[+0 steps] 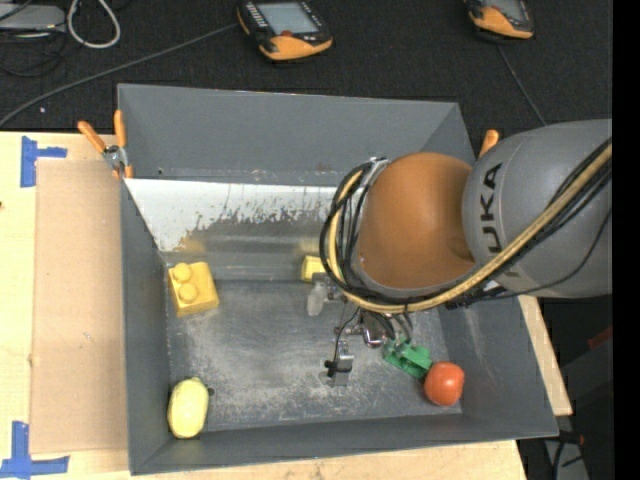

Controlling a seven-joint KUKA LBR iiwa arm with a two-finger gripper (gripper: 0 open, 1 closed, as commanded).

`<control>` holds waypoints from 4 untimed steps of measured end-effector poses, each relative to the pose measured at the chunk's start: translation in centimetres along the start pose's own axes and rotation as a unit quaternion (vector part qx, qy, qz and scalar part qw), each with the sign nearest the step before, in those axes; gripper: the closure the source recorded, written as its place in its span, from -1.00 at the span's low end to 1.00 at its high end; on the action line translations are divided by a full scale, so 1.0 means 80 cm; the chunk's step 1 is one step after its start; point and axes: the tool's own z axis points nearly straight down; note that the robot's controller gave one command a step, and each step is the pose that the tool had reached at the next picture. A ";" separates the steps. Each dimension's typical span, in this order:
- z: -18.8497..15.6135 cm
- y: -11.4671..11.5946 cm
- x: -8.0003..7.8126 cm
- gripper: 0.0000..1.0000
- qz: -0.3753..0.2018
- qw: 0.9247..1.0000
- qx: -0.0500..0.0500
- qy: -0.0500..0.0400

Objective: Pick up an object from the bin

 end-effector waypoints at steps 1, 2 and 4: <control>-0.005 -0.001 -0.002 -1.00 0.002 1.000 0.000 -0.004; 0.061 -0.086 0.016 -1.00 -0.072 0.997 0.000 -0.003; 0.063 -0.178 -0.002 -1.00 -0.146 0.989 -0.001 0.000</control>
Offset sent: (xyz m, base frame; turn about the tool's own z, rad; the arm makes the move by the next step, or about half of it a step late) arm -0.0291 -0.1420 -0.1029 -0.2847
